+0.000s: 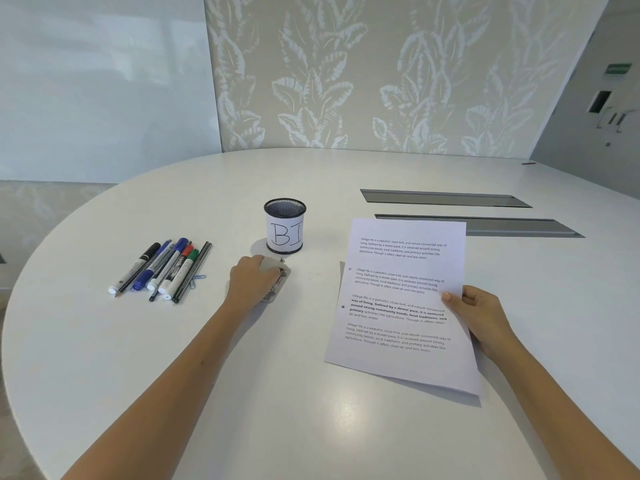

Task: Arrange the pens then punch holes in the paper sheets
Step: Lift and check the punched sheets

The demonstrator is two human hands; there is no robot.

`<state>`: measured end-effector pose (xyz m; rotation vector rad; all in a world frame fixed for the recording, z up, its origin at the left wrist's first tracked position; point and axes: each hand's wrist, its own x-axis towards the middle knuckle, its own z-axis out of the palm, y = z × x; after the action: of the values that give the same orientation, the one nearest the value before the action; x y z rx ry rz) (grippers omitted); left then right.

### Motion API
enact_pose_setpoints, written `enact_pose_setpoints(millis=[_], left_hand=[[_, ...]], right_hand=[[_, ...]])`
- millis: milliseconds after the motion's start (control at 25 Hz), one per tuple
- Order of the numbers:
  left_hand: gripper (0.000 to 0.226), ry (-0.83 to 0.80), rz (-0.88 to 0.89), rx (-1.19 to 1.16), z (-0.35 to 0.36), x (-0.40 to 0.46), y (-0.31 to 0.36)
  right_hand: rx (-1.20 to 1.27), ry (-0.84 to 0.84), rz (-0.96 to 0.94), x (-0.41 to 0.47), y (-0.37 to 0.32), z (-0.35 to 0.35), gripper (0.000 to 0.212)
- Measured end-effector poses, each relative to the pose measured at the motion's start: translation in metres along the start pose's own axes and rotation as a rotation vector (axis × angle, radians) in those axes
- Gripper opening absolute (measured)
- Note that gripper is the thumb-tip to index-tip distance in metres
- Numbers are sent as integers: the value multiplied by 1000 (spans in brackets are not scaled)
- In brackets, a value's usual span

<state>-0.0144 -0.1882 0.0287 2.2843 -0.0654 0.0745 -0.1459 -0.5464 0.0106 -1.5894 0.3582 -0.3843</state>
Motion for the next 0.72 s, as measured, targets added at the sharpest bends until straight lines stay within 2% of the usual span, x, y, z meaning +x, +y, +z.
enact_pose_setpoints(millis=[120, 240, 320, 360, 400, 440, 520, 600, 640, 720], left_hand=[[57, 19, -1, 15, 2, -4, 2], [47, 176, 35, 27, 7, -5, 4], [46, 311, 140, 14, 10, -5, 12], [44, 323, 223, -15, 11, -6, 18], [44, 264, 302, -76, 12, -6, 25], [47, 136, 350, -167, 13, -7, 34], [60, -238, 318, -407, 13, -11, 54], [56, -538, 266, -616, 15, -14, 72], [44, -611, 301, -663, 18, -13, 81], [26, -585, 403, -713, 21, -13, 103]], right_hand=[[7, -6, -3, -1, 0, -1, 11], [31, -5, -10, -2, 0, -1, 11], [50, -3, -15, -4, -1, -1, 11], [62, -3, -19, -5, -2, -1, 12], [79, -5, -26, -6, -3, -1, 13], [102, -9, -35, -7, -6, -1, 14], [125, -23, -72, -9, -16, 0, 15], [114, -25, -137, -11, -32, 3, 17], [111, -10, -180, -13, -42, 4, 17], [114, 60, -284, -17, -67, 4, 11]])
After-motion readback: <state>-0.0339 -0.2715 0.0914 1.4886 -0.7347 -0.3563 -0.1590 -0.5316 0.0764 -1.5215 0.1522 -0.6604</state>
